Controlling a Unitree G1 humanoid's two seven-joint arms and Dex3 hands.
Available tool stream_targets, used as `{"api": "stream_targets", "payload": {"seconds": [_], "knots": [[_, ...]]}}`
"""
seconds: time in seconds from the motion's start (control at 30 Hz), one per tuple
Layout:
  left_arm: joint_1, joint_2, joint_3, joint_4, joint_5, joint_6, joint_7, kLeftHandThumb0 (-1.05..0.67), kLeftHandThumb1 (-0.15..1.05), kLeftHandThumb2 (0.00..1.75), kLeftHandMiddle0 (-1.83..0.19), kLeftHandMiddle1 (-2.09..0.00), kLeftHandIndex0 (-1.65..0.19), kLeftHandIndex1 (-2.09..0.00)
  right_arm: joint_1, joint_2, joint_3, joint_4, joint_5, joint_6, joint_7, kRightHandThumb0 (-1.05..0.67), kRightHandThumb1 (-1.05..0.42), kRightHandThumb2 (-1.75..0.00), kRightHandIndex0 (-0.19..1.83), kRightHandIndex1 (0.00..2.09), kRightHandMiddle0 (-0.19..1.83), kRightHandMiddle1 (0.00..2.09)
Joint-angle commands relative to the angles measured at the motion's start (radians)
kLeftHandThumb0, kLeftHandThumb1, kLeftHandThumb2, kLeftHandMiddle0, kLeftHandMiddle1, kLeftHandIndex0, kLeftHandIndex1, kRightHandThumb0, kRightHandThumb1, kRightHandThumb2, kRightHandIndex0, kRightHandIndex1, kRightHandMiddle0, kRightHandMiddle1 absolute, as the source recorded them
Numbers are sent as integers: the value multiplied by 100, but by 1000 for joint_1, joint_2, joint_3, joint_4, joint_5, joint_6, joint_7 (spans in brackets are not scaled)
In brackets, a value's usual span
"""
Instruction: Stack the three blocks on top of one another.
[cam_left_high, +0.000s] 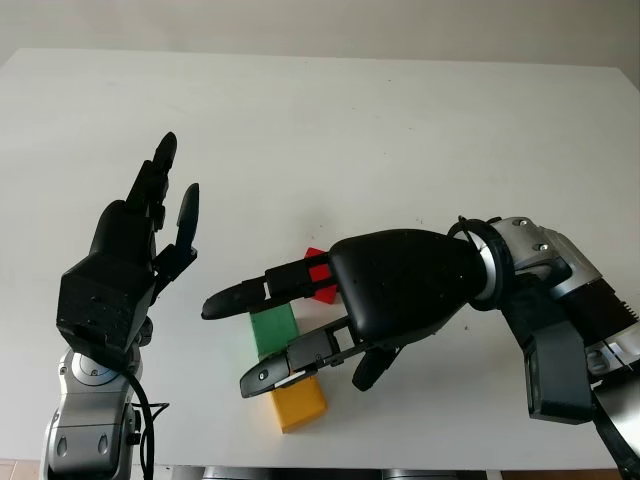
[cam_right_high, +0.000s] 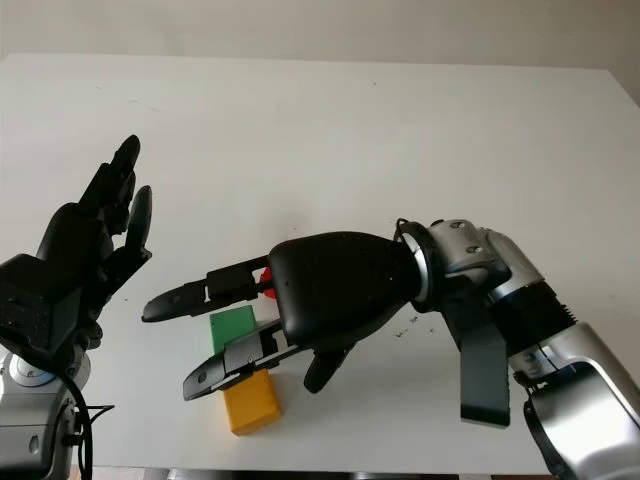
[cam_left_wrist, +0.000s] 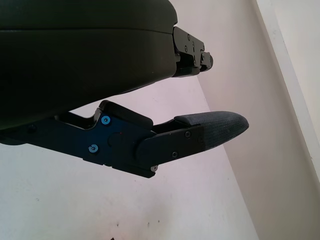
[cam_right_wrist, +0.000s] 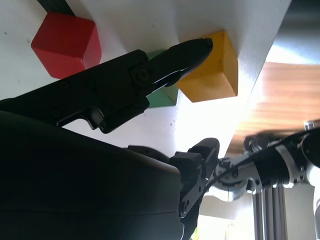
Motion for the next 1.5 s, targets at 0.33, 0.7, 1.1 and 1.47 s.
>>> {"api": "stream_targets", "payload": {"seconds": [0.33,0.7,1.1,1.47], "knots": [[20,-6,-5,-24,-3,-20,-2,-72,105,66,0,-5,-11,-5,21,106,-42,71,-159,-76,-61,-60,-89,-5,4,5,40,26],[27,-10,-12,-29,4,-15,2,-71,105,66,0,-5,-10,-5,14,179,-112,131,-317,-142,-164,-59,-91,-6,7,7,43,30],[37,-12,-12,-36,6,-13,2,-70,105,67,0,-5,-9,-5,9,217,-175,185,-429,-197,-267,-57,-95,-6,17,10,71,50],[36,-13,1,-69,1,36,2,-73,105,66,3,-4,-7,-4,-3,226,-218,163,-543,-229,-346,-53,-93,-6,22,7,75,103]]}}
